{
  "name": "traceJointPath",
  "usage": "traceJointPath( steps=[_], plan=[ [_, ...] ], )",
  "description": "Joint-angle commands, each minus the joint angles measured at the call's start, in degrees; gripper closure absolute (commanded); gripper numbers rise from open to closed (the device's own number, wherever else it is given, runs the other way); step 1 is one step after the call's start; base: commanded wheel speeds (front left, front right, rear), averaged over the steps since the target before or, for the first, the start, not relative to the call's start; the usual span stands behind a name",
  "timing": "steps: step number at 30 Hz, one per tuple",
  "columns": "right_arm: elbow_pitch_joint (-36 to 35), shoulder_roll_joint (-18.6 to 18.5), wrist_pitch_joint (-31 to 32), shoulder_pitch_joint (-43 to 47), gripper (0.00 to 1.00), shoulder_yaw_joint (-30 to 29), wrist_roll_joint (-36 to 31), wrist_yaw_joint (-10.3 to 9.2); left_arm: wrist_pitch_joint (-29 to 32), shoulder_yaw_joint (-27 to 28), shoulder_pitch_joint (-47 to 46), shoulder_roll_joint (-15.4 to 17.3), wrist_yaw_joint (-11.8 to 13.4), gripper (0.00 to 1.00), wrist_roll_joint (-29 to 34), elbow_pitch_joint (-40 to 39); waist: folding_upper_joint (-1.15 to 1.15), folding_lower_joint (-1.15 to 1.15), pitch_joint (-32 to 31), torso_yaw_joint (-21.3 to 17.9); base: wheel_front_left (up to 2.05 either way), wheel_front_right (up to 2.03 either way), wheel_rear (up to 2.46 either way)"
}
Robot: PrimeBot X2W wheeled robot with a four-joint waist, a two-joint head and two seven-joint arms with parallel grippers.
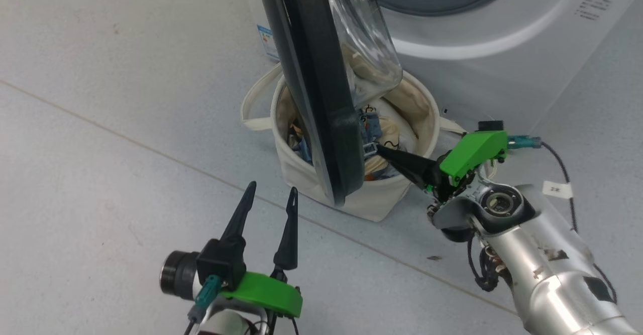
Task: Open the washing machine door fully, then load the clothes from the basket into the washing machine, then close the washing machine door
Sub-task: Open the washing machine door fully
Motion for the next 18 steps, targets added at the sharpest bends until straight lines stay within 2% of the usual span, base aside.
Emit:
traceJointPath(
  steps=[1,4,8,13,14,16,18],
  plan=[
    [-2.7,0.2,-1.1,-0.3,1.0,0.7,-0.9,0.02,-0.7,2.4,-0.1,0.7,-0.3,0.0,0.5,-1.5,0.0,0.0,-1.2,-1.0,0.0,0.0,0.0],
    [-8.5,-2.7,-9.3,1.5,1.0,1.5,-7.9,0.02,-0.7,3.3,0.3,0.7,-1.0,0.0,1.5,-0.8,0.0,0.0,-3.2,-2.6,0.0,0.0,0.0],
    [-18.1,-8.1,-26.9,5.4,1.0,8.1,-26.2,0.02,-0.7,5.1,1.2,0.7,-2.1,0.0,3.0,0.1,0.0,0.0,-5.5,-5.8,0.0,0.0,0.0],
    [-21.1,-11.5,-42.1,10.4,1.0,12.5,-40.3,0.02,-0.7,7.7,2.9,0.7,-3.7,0.0,5.0,0.9,0.0,0.0,-8.6,-9.9,0.0,0.0,0.0],
    [-21.3,-11.9,-43.5,11.3,1.0,12.2,-42.7,0.02,-0.7,8.2,3.2,0.8,-4.0,0.0,5.3,1.0,0.0,0.0,-9.2,-10.8,0.0,0.0,0.0],
    [-22.5,-12.3,-45.3,14.2,1.0,8.6,-51.8,0.02,-0.7,9.6,4.4,1.0,-4.7,0.0,6.3,1.0,0.0,0.0,-10.7,-13.2,0.0,0.0,0.0],
    [-24.9,-10.6,-45.4,17.1,1.0,2.4,-59.2,0.02,-0.7,10.5,5.1,1.2,-5.1,0.0,6.7,0.8,0.0,0.0,-11.5,-14.6,0.0,0.0,0.0]
  ],
)
